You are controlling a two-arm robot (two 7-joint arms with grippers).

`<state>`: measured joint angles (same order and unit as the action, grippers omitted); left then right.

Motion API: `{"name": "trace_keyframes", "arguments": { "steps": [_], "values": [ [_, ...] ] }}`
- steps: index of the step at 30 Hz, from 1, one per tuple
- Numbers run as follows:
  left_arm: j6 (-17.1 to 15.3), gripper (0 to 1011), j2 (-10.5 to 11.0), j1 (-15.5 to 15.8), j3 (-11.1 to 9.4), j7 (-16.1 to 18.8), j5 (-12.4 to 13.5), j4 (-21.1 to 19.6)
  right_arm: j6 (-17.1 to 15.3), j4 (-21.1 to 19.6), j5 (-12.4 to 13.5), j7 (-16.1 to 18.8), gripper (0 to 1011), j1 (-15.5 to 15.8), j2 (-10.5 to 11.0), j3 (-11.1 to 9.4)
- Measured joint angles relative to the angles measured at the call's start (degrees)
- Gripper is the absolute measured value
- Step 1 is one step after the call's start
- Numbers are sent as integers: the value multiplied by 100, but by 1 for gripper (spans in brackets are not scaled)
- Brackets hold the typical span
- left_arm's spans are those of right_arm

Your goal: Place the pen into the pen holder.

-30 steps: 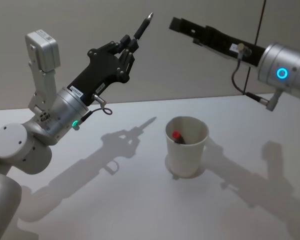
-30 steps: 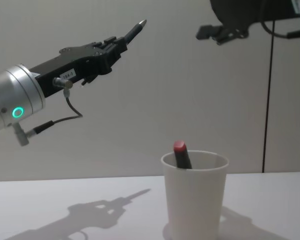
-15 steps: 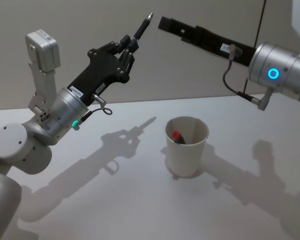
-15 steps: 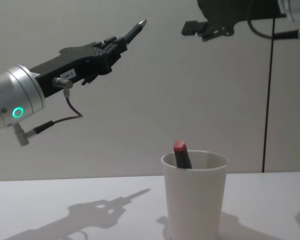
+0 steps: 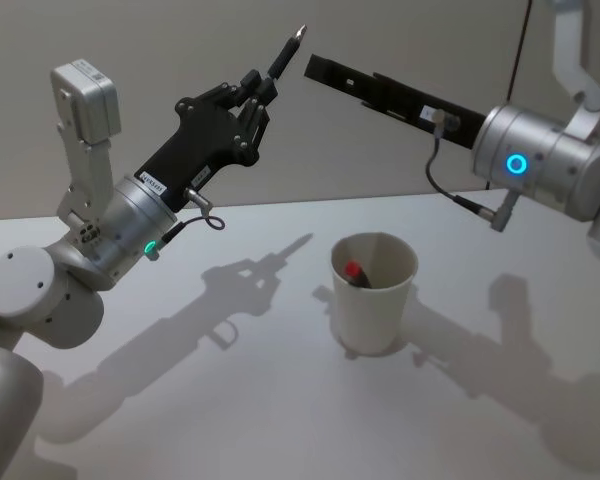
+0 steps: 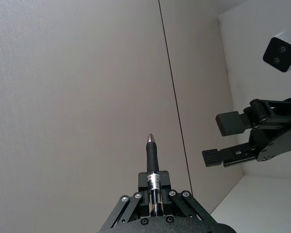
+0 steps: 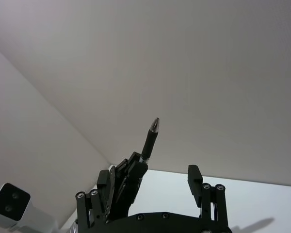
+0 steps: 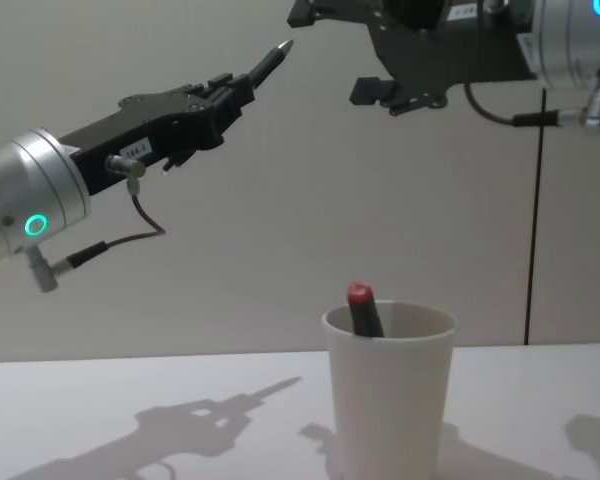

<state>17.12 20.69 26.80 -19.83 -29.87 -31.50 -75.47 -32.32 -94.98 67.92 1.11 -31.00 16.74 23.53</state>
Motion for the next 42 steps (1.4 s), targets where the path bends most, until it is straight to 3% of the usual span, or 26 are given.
{"name": "trace_keyframes", "arguments": {
  "steps": [13, 22, 42],
  "values": [
    [0, 140, 0, 0, 0, 0, 0, 0, 557, 458, 117, -161, 1001, -147, -329, 159],
    [0, 140, 0, 0, 0, 0, 0, 0, 751, 740, 116, -171, 1002, -275, -517, 256],
    [0, 140, 0, 0, 0, 0, 0, 0, 832, 1168, -105, 83, 1002, -566, -823, 442]
  ]
}}
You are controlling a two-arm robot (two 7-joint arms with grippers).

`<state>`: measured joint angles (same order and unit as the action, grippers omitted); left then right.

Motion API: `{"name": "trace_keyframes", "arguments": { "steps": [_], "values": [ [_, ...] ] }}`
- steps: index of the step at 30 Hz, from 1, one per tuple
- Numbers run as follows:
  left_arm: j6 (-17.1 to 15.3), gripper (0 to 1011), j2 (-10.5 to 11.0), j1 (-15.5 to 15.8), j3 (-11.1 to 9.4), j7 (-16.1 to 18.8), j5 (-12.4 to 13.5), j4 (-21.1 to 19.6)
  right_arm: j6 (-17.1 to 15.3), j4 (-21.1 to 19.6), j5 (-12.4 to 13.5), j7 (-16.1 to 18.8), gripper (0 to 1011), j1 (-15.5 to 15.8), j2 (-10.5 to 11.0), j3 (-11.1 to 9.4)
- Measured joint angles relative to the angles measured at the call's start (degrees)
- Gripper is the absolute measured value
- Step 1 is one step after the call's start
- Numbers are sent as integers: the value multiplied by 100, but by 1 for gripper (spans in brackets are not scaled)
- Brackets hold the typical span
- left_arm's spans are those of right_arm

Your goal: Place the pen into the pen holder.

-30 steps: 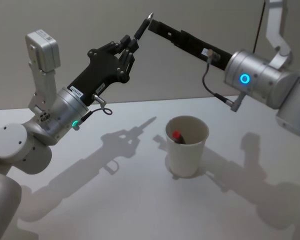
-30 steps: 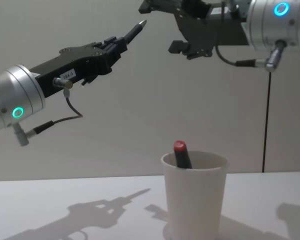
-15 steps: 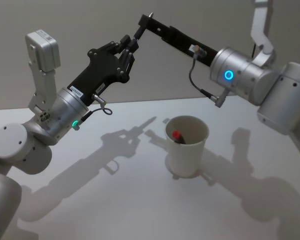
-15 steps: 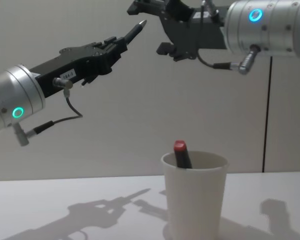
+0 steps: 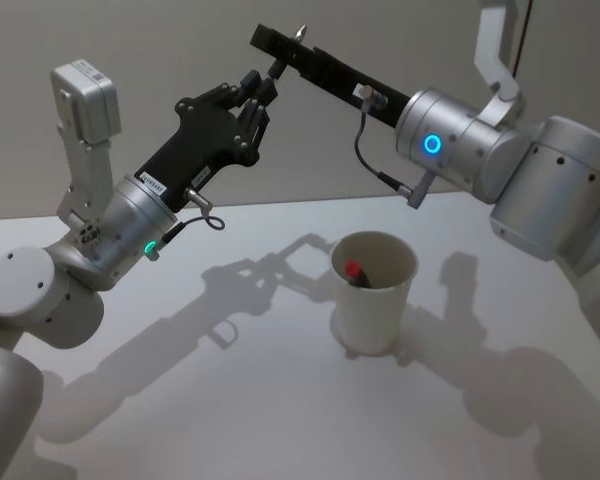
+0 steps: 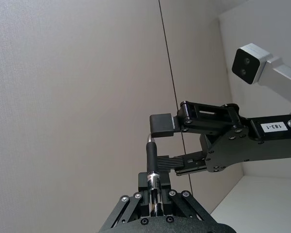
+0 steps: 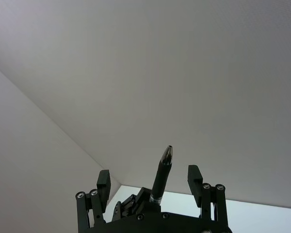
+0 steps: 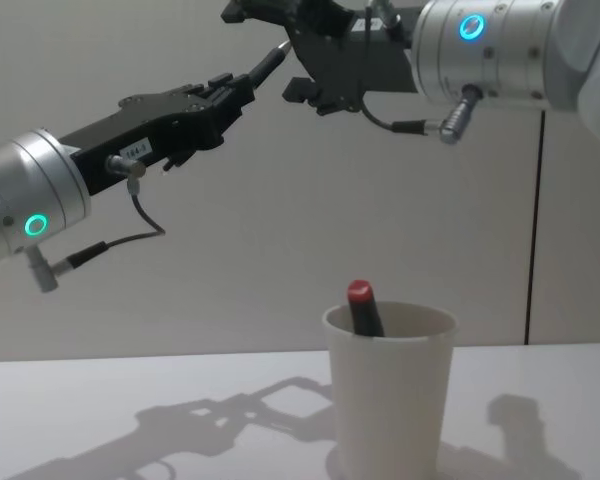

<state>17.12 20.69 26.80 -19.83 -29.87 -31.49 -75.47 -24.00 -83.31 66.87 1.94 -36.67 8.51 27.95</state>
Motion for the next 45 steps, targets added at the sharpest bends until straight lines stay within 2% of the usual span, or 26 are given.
{"name": "trace_keyframes", "arguments": {
  "steps": [23, 34, 45],
  "values": [
    [0, 140, 0, 0, 0, 0, 0, 0, -117, 50, -215, 58, 1001, -88, -12, 81],
    [0, 140, 0, 0, 0, 0, 0, 0, 34, 157, -207, -12, 1001, -106, -77, 143],
    [97, 140, -32, 20, -3, -30, -55, 65, 177, 248, -66, -85, 1002, -88, -61, 127]
  ]
}}
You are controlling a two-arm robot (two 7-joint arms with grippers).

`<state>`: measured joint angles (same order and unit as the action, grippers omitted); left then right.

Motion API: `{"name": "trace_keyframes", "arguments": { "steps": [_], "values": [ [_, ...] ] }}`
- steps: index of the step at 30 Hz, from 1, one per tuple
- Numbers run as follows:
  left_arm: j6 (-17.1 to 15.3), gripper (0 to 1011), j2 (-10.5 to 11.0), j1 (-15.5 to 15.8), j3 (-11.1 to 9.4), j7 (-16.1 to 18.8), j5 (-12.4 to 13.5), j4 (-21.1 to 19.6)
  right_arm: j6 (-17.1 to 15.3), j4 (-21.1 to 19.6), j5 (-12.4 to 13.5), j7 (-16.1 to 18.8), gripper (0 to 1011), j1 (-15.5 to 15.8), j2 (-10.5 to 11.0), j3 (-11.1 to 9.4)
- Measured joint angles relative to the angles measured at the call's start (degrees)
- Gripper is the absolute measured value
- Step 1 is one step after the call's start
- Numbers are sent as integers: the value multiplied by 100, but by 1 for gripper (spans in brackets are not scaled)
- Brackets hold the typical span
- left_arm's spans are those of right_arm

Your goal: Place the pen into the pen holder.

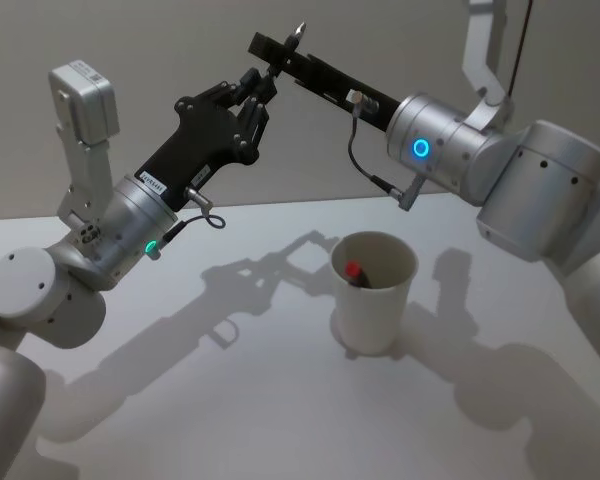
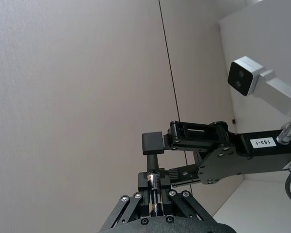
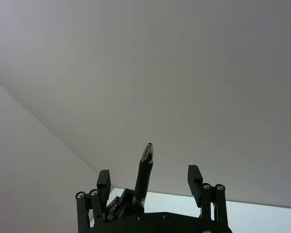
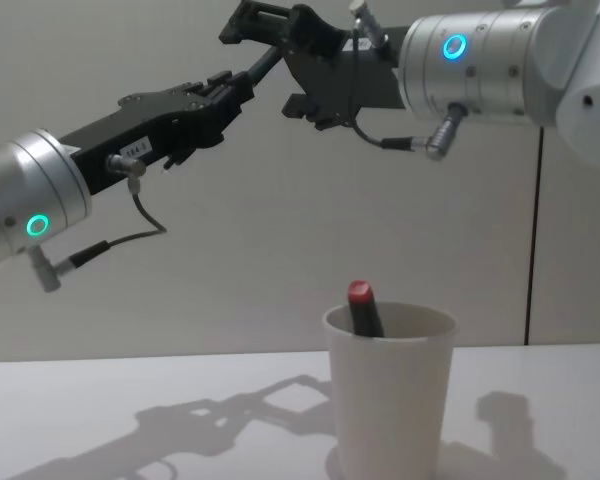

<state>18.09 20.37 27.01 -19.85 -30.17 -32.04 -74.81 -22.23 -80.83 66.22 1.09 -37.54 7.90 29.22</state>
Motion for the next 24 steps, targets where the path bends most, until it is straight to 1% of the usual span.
{"name": "trace_keyframes", "arguments": {
  "steps": [12, 24],
  "values": [
    [334, 140, -120, 97, -23, -132, -196, 239, 40, 156, 209, 84, 1002, -42, -20, -24],
    [460, 140, -169, 140, -31, -190, -271, 334, 61, 245, 381, 351, 1001, -218, -131, -33]
  ]
}}
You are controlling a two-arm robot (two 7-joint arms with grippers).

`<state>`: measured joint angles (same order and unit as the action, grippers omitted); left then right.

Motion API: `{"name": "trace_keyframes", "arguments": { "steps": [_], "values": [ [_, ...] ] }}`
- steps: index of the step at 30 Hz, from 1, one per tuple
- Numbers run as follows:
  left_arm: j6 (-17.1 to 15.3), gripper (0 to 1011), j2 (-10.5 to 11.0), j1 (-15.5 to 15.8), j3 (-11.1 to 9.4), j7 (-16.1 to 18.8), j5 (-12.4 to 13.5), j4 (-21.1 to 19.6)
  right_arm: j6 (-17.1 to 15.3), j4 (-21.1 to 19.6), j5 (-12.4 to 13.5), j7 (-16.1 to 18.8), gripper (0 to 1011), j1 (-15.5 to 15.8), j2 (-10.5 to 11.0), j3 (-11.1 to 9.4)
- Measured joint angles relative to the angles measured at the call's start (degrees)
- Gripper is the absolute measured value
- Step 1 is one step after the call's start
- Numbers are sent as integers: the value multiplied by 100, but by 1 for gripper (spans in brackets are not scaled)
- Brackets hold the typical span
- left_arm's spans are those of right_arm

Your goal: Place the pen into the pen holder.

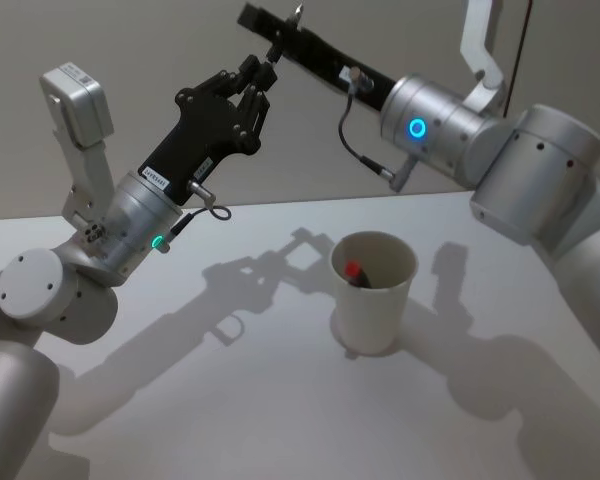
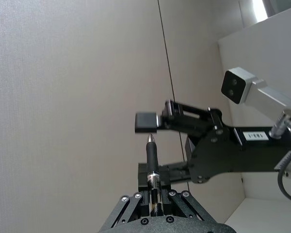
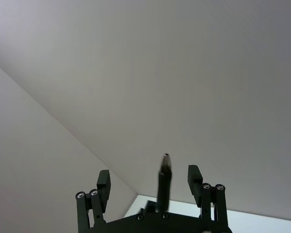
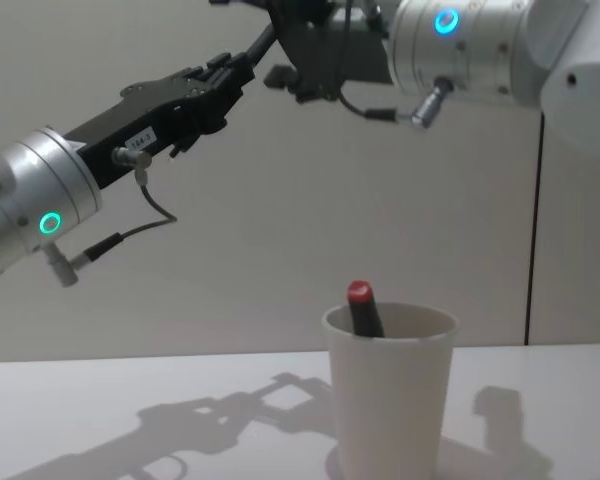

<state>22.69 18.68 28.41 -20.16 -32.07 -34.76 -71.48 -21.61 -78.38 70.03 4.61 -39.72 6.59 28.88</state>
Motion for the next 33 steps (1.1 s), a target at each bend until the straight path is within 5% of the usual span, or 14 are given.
{"name": "trace_keyframes", "arguments": {
  "steps": [12, 33],
  "values": [
    [55, 140, -19, 15, -5, -20, -31, 37, 60, 14, 73, 145, 1002, -129, -53, -20],
    [80, 140, -30, 24, -5, -32, -46, 57, 1, -266, 81, 33, 1001, 100, 210, -28]
  ]
}}
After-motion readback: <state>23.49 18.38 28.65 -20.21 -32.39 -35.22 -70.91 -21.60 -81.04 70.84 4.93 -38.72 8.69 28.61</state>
